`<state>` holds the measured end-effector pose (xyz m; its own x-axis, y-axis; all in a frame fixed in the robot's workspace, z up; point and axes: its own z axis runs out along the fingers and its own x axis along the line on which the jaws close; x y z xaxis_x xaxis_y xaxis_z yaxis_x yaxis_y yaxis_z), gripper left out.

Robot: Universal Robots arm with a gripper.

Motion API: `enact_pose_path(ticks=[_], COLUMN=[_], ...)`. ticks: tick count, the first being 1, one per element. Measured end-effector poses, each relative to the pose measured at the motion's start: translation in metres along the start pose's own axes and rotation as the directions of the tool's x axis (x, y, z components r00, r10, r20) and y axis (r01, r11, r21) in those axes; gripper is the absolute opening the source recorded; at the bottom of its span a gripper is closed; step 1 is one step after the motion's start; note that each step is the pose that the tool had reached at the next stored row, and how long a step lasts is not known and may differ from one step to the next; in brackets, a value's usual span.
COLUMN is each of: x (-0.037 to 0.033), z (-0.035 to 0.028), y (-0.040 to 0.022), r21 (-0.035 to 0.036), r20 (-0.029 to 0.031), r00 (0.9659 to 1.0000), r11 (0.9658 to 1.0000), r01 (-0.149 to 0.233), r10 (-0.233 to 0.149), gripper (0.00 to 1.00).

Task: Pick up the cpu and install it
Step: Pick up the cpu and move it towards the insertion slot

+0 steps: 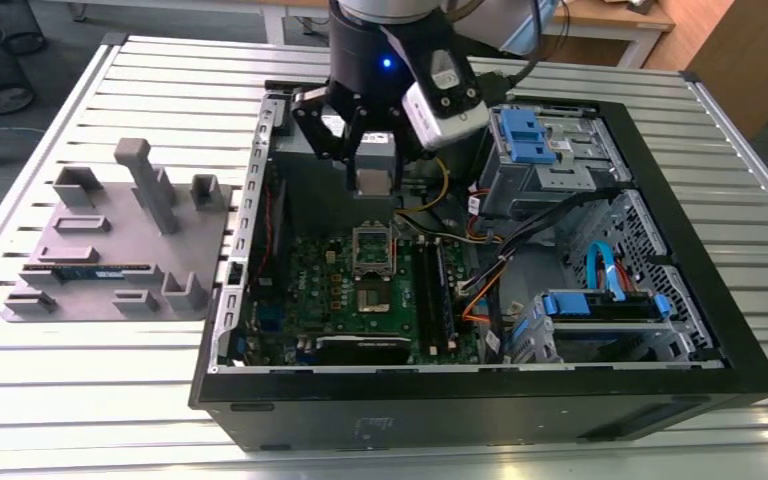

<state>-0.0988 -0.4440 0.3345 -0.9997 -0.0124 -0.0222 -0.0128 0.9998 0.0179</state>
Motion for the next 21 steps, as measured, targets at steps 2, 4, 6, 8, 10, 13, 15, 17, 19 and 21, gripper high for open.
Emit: enact_pose_path(ticks=[2, 4, 6, 8, 10, 13, 15, 17, 19, 21], x=[0.0, 0.0001, 0.0001, 0.0, -0.0002, -0.001, -0.0029, -0.0061, -0.0092, -0.0111], z=[0.0031, 0.0066, 0.0102, 0.0138, 0.0174, 0.0228, 0.0266, 0.03, 0.0336, 0.0373], y=[-0.0039, -0.0075, -0.0107, -0.0132, -0.0141, -0.0147, -0.0148, -0.0149, -0.015, -0.0151], r21=[0.0, -0.0001, -0.0002, 0.0, -0.0001, -0.0002, -0.0002, -0.0002, -0.0001, -0.0002], r20=[-0.0006, -0.0016, -0.0025, -0.0036, -0.0046, -0.0064, -0.0077, -0.0092, -0.0117, -0.0141], r00=[1.0, 1.0, 1.0, 1.0, 1.0, 1.0, 1.0, 1.0, 0.9999, 0.9999], r11=[1.0, 1.0, 1.0, 1.0, 1.0, 1.0, 1.0, 1.0, 1.0, 1.0], r01=[0.0, 0.0, 0.0, 0.0, 0.0, 0.0, 0.0, 0.0, 0.0, 0.0], r10=[0.0, 0.0, 0.0, 0.0, 0.0, 0.0, 0.0, 0.0, 0.0, 0.0], gripper=[0.47, 0.47, 0.47, 0.47, 0.47, 0.47, 0.47, 0.47, 0.47, 0.47])
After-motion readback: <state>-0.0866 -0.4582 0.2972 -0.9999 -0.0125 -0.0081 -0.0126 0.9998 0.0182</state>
